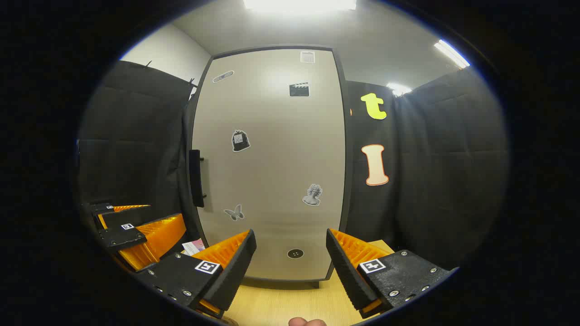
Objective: Open the cabinet door with the right hand, grasp the bottle in the cabinet with the left hand and place it on the coaster, then close the cabinet door with the right hand.
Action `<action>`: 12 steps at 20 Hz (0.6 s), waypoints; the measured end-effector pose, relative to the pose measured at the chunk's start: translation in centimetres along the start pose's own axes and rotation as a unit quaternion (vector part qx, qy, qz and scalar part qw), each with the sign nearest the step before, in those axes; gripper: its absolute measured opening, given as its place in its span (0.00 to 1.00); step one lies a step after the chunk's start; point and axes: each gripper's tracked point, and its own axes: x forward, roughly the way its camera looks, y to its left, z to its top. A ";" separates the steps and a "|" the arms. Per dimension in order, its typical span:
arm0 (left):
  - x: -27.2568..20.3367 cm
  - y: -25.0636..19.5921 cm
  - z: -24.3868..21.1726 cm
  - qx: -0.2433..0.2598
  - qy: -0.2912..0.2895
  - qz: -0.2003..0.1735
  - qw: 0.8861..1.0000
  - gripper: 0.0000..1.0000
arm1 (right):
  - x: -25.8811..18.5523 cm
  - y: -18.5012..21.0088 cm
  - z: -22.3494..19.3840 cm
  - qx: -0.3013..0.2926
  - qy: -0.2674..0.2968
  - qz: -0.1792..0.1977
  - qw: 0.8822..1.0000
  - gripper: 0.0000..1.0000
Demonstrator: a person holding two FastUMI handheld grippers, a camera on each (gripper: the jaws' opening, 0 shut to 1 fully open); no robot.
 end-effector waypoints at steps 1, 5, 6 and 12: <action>-0.1 0.1 0.0 0.001 0.000 0.002 1.000 0.85 | 0.0 -0.1 0.0 0.000 0.000 0.000 1.000 0.96; -0.4 0.3 0.1 0.003 0.001 0.004 1.000 0.89 | 0.1 -0.2 -0.1 0.001 -0.002 0.004 1.000 0.95; -0.5 0.3 0.1 0.003 0.001 0.005 1.000 0.89 | 0.1 -0.3 -0.1 0.000 -0.003 0.004 1.000 0.96; -0.5 0.7 0.2 0.010 0.001 0.009 1.000 0.85 | 0.3 -0.3 -0.3 0.001 -0.002 0.008 1.000 0.95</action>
